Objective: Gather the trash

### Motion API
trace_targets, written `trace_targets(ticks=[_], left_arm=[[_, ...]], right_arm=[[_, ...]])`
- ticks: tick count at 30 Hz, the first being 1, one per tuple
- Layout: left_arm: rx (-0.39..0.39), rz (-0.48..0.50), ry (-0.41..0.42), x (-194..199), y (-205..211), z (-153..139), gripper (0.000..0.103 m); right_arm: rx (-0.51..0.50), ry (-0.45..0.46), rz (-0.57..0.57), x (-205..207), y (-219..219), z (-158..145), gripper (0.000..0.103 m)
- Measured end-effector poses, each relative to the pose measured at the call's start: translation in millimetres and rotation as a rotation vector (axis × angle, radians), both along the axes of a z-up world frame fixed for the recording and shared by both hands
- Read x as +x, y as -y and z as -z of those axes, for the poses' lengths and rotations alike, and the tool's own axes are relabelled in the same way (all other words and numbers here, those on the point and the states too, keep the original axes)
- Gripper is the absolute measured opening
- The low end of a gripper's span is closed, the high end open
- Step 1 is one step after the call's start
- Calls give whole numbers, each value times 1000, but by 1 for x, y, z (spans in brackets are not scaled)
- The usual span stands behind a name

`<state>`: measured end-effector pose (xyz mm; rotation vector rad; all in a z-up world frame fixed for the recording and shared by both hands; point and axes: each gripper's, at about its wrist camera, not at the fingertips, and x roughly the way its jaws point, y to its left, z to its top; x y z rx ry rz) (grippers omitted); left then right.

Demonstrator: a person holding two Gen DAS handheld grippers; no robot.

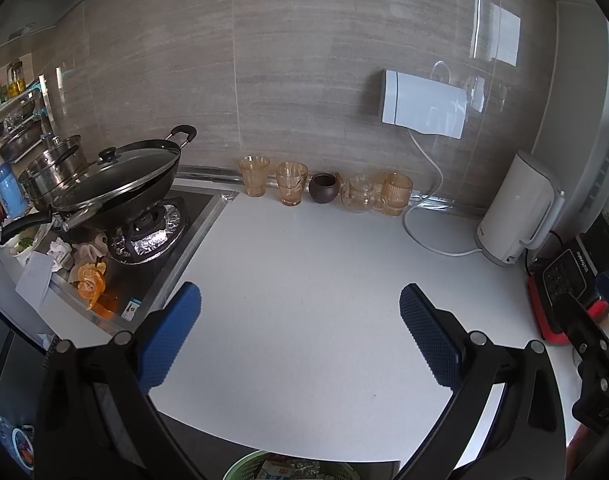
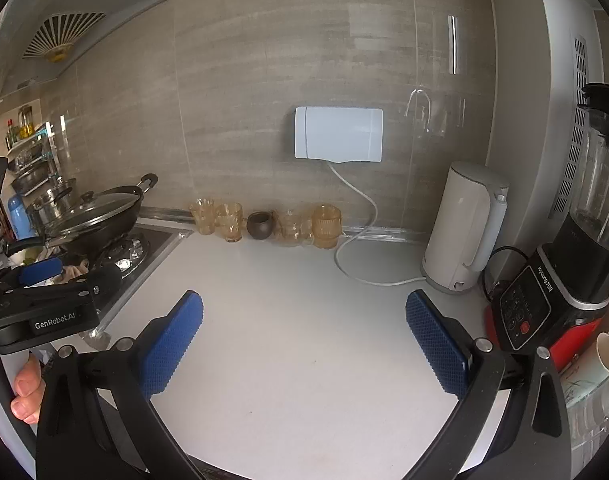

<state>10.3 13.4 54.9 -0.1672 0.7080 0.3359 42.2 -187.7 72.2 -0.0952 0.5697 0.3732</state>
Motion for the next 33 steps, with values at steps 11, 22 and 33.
trace_targets(ticks=[11,22,33], left_arm=[[0,0,0,-1,1,0,95],[2,-3,1,-3,0,0,95],[3,-6,-1,-5,-2,1,95]], right_arm=[[2,-1,2,0,0,1,101],[8,-5,-2,-3,-2,1,101],[9,-16,-10,-2,-6,3,101]])
